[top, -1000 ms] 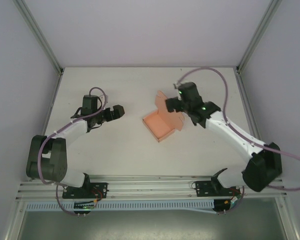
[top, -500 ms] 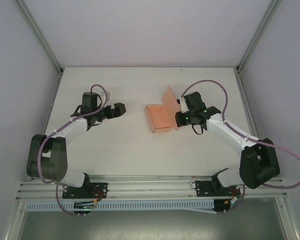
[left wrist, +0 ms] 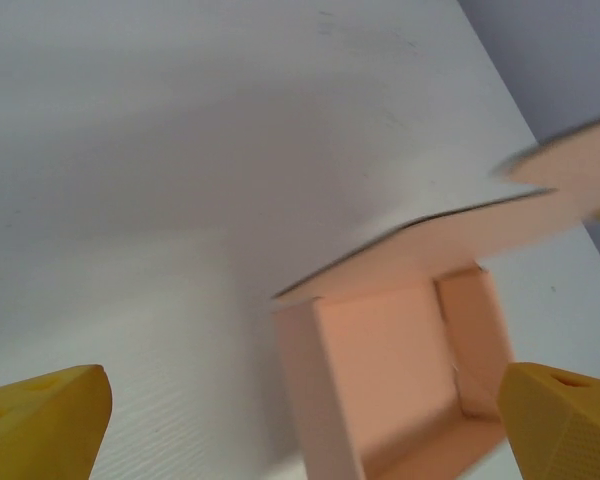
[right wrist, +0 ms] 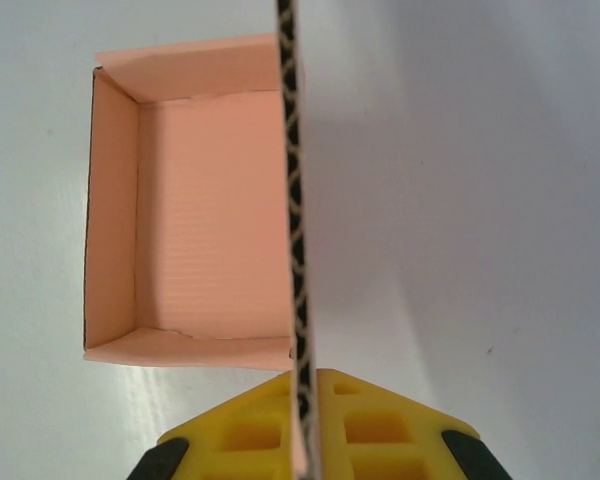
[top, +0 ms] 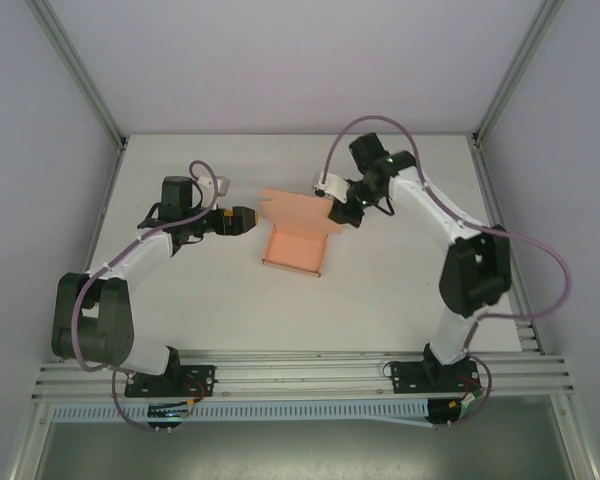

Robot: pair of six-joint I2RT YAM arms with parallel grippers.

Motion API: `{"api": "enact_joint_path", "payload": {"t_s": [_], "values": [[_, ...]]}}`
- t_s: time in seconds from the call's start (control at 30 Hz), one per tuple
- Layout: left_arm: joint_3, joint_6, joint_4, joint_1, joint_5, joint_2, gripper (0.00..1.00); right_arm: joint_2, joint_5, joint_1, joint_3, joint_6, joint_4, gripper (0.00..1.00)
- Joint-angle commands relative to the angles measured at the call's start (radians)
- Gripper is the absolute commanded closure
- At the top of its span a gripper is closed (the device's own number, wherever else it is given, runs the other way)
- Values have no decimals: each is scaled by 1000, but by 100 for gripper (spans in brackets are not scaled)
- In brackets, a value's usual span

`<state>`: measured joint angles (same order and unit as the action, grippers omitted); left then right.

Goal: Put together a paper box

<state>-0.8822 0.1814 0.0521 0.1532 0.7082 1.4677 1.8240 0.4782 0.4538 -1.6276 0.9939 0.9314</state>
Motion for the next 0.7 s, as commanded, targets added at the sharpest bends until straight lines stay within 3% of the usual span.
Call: {"api": "enact_joint_path", "payload": {"t_s": [0.0,0.17,0.3,0.43,0.67], "values": [[-52,-178,69,-2,127,-16,2,101,-23,28,-94,254,236,100],[-135,-375,228,-3,65,38,3,224,-52,29,-270,314,336,100],[-216,-514,350,-3,109,111,11,236,-60,28,-277,334,302,100],[-271,-574,419,1,170,167,19,251,-54,19,-286,319,292,100],[-297,-628,445,58,177,197,20,241,-54,9,-234,253,207,100]]}}
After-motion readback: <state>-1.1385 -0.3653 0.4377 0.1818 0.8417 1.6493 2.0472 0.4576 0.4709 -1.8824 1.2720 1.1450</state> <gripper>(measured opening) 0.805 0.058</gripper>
